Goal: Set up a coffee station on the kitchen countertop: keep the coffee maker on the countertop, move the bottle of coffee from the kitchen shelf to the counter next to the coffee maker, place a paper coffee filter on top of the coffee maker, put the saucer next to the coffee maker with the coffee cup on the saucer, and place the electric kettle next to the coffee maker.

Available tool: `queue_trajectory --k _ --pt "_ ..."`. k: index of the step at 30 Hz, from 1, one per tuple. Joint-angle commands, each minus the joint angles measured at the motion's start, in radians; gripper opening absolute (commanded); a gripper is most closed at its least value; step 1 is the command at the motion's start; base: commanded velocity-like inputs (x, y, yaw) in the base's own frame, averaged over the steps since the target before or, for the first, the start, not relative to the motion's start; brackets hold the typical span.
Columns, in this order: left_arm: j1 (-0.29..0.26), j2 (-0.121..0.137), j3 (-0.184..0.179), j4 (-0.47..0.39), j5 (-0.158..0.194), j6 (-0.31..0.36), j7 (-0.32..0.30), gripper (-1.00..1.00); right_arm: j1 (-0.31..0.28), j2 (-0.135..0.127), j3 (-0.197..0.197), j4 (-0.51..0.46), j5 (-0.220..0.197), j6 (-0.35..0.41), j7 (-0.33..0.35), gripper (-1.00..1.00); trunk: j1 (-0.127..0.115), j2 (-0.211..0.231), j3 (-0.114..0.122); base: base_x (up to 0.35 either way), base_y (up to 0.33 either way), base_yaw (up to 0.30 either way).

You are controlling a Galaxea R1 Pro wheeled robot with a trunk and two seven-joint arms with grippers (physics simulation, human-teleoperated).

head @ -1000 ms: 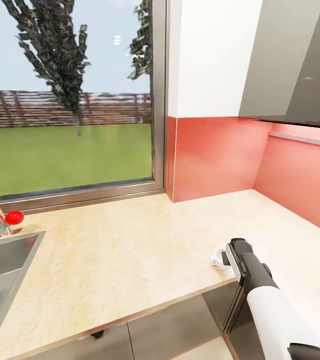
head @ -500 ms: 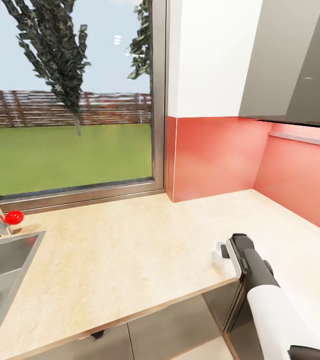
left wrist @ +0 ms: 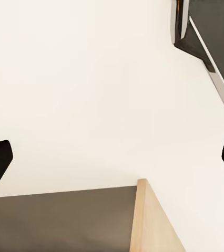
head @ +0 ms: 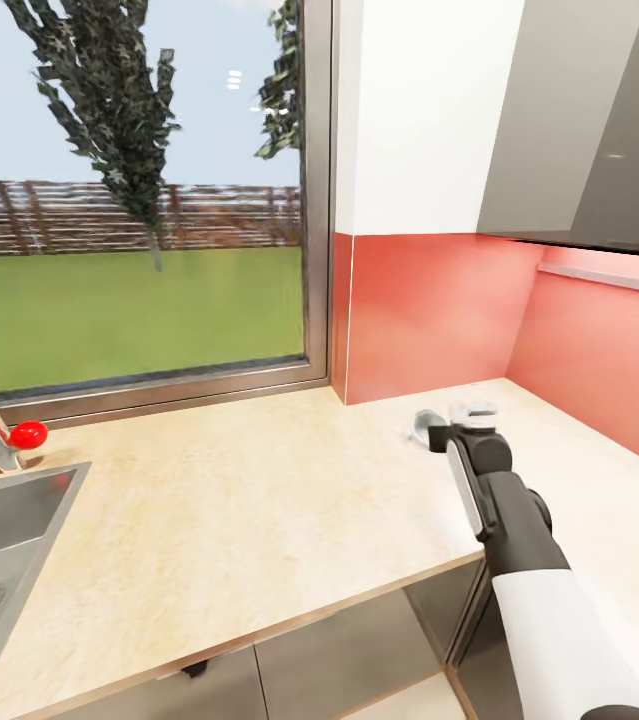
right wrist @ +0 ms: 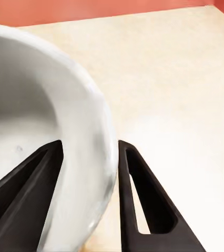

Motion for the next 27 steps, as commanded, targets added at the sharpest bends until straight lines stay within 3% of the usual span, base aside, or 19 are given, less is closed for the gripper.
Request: queue_trajectory --k 1,11,27 --pt "0.000 0.000 -0.008 -0.002 0.000 0.003 0.002 1.00 -0.001 0.001 0.003 -0.006 0.009 0.006 0.003 -1.00 0.001 -0.002 -0.002 0.000 0.000 0.000" --pt "0.000 0.001 0.001 -0.012 0.008 0.002 0.004 1.00 -0.001 0.059 0.013 -0.015 -0.055 0.014 0.002 -1.00 0.001 -0.002 -0.002 0.000 0.000 0.000" --pt "-0.002 -0.003 0.003 -0.058 0.011 -0.002 0.005 1.00 -0.001 0.071 0.014 -0.014 -0.062 0.015 0.002 -1.00 0.001 -0.002 -0.002 0.000 0.000 0.019"
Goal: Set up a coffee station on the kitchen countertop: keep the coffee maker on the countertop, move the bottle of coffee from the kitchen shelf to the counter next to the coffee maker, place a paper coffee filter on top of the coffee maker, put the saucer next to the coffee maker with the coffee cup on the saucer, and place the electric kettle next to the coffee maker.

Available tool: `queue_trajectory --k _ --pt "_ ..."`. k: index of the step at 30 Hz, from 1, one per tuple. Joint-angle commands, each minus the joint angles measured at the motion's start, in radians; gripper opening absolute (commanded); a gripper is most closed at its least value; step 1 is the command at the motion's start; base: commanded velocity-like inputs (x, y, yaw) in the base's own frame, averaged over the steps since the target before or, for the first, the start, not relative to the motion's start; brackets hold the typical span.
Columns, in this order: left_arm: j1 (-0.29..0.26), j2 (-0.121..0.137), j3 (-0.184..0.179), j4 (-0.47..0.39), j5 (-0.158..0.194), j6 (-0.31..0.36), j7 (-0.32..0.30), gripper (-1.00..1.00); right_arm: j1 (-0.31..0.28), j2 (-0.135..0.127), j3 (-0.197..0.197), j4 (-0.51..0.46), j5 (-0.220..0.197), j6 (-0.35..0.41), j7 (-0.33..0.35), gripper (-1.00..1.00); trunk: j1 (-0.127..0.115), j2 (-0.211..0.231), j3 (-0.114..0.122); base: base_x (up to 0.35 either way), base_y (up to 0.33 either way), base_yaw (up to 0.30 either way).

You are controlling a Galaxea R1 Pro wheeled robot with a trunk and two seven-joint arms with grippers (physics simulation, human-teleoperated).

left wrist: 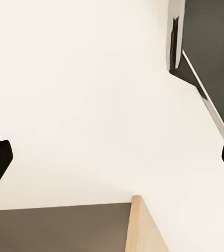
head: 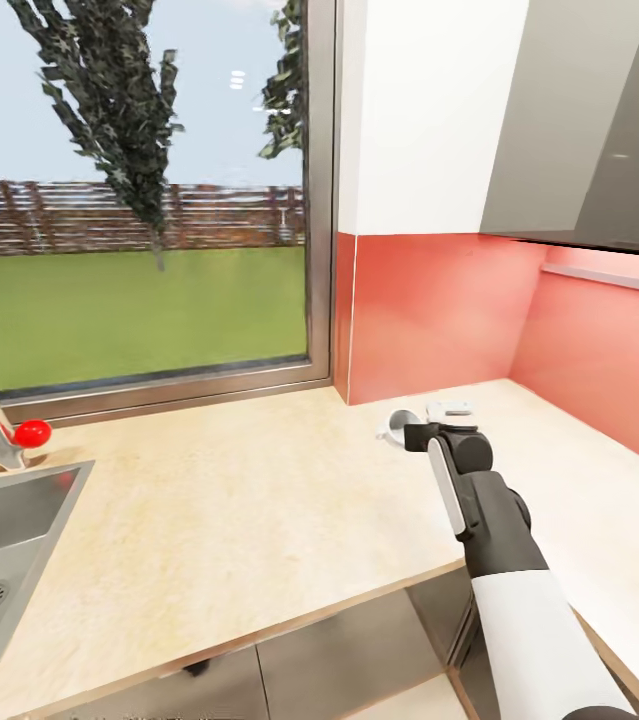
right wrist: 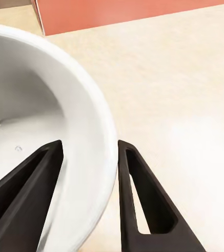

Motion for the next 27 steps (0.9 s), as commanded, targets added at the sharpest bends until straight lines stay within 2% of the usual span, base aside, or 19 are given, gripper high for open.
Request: queue_trajectory --k 1,27 --pt "0.000 0.000 -0.008 -0.002 0.002 0.004 0.003 1.00 -0.001 0.000 0.001 0.000 0.001 0.005 -0.002 -1.00 0.001 -0.002 -0.002 0.000 0.000 0.184" --pt "-0.002 0.000 -0.008 -0.006 0.002 0.004 0.003 1.00 -0.001 0.000 0.000 0.001 0.001 0.005 -0.002 -1.00 0.001 -0.002 -0.006 0.000 0.000 0.266"
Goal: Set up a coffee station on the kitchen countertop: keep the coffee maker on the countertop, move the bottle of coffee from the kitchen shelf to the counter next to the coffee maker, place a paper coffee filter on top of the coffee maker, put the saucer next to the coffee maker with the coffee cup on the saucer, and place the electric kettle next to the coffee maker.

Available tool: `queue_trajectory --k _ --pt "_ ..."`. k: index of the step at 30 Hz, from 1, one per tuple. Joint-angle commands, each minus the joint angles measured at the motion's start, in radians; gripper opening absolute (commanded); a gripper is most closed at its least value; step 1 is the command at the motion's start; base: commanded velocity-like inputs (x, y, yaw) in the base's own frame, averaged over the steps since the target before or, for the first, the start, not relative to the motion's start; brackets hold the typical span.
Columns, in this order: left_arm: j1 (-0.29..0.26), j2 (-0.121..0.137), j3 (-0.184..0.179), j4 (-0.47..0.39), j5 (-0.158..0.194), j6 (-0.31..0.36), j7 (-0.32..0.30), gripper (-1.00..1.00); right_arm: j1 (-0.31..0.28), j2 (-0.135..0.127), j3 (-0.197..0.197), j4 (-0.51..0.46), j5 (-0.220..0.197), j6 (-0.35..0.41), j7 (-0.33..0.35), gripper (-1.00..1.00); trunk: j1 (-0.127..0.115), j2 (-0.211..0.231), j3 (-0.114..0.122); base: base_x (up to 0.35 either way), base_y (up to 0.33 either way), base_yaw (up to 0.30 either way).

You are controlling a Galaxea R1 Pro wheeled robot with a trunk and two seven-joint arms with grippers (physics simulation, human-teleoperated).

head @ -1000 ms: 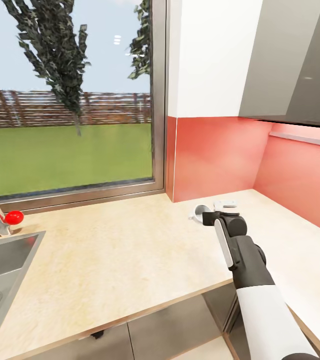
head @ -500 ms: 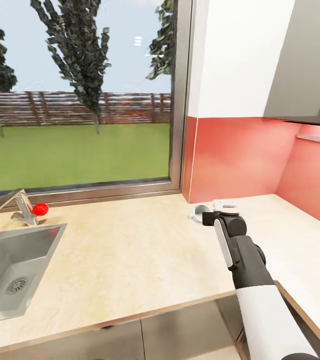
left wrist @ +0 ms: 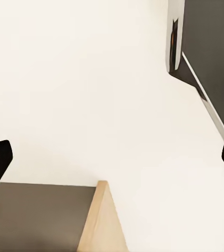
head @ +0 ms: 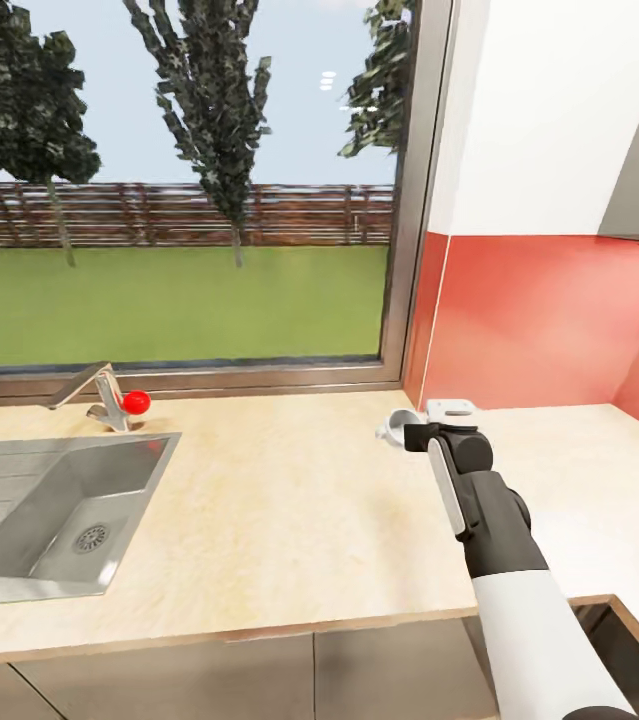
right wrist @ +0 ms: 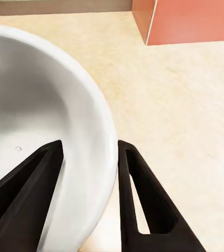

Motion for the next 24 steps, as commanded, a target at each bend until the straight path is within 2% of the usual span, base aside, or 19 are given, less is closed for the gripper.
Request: queue_trajectory --k 1,6,9,15,19,20,23,24 --pt "0.000 0.000 -0.008 -0.002 0.002 0.004 0.003 1.00 -0.001 0.000 0.001 -0.001 0.001 0.005 -0.002 -1.00 0.001 -0.002 -0.003 0.000 0.000 0.256" --pt "-0.001 0.001 -0.008 -0.004 0.002 0.001 0.003 1.00 -0.001 0.000 0.001 -0.001 0.001 0.005 -0.002 -1.00 0.001 -0.002 -0.007 0.000 0.000 0.252" --pt "-0.002 0.001 -0.007 -0.025 0.002 -0.049 0.003 1.00 -0.001 0.000 0.001 -0.001 0.001 0.005 -0.002 -1.00 0.001 -0.002 -0.010 -0.060 0.000 0.248" --pt "-0.003 0.001 -0.008 -0.081 0.004 -0.282 0.003 1.00 -0.001 0.000 0.001 -0.002 0.001 0.005 -0.001 -1.00 0.001 -0.002 -0.015 -0.170 0.043 0.247" --pt "-0.003 0.006 -0.003 -0.138 0.006 -0.359 0.003 1.00 -0.001 0.000 0.001 -0.002 0.001 0.005 -0.002 -1.00 0.001 -0.002 -0.018 -0.031 0.012 0.247" --pt "-0.003 0.009 0.010 -0.154 0.010 -0.375 0.002 1.00 -0.001 0.000 0.001 -0.002 0.001 0.005 -0.002 -1.00 0.001 -0.002 -0.019 -0.009 0.003 0.247" --pt "-0.003 0.017 0.085 -0.198 0.053 -0.432 -0.008 1.00 -0.001 0.000 0.001 -0.001 0.002 0.005 -0.001 -1.00 0.001 -0.002 -0.022 -0.004 0.002 0.247" --pt "-0.003 0.018 0.098 -0.204 0.061 -0.443 -0.009 1.00 -0.001 0.000 0.001 -0.001 0.002 0.005 -0.001 -1.00 0.001 -0.002 -0.023 -0.002 0.001 0.247"
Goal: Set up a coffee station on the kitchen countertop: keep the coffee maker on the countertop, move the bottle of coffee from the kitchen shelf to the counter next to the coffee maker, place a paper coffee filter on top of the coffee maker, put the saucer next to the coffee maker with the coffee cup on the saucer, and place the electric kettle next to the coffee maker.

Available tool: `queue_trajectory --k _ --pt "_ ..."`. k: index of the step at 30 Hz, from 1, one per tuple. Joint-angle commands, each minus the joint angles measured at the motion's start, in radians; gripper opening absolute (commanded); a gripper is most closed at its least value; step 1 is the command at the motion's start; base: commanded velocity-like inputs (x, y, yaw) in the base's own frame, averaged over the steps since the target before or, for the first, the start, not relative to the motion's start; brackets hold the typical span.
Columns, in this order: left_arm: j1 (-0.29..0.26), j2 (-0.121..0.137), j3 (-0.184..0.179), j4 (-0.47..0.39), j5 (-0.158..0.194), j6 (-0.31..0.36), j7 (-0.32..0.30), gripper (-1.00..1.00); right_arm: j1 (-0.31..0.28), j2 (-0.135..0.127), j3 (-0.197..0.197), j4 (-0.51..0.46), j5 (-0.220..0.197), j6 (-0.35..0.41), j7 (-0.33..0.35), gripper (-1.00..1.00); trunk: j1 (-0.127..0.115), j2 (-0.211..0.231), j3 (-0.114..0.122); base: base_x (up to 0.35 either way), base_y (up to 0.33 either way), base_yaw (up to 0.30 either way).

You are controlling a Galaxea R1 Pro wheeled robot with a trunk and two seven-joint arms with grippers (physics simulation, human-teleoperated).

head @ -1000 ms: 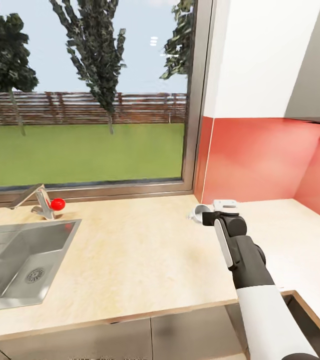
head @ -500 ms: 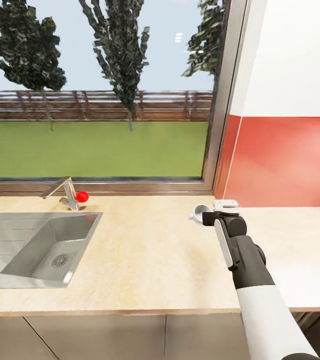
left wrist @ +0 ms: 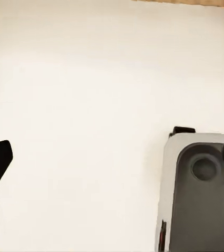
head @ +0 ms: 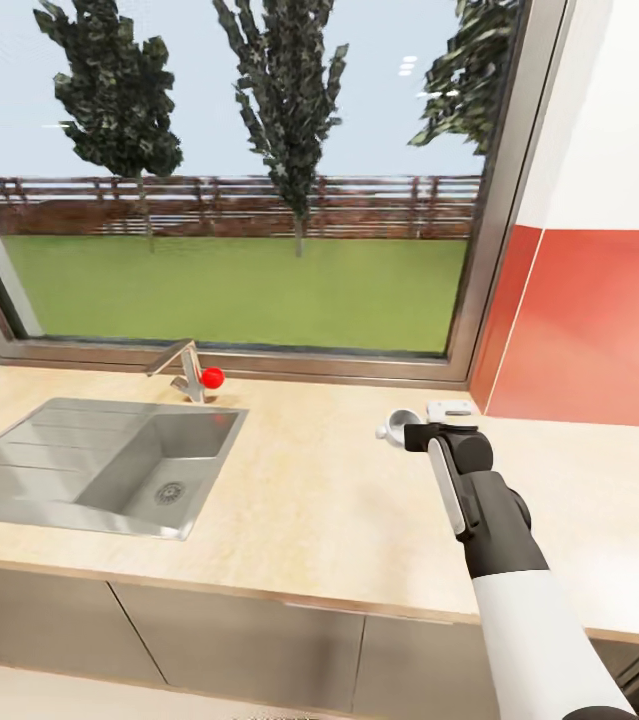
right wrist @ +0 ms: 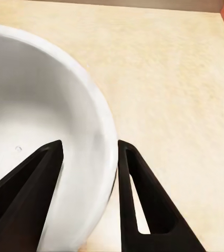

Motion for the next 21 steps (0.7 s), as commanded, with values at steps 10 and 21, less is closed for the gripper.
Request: queue_trajectory --k 10,21 --pt "0.000 0.058 0.101 -0.025 0.063 -0.148 -0.025 1.00 -0.001 0.000 0.001 0.001 0.001 0.005 -0.002 -1.00 0.001 -0.002 -0.011 0.000 0.000 0.247" --pt "0.004 0.111 0.164 -0.012 0.203 -0.172 -0.346 1.00 -0.001 0.000 0.002 0.002 0.001 0.005 -0.001 -1.00 0.001 -0.002 -0.021 0.000 0.000 0.247"
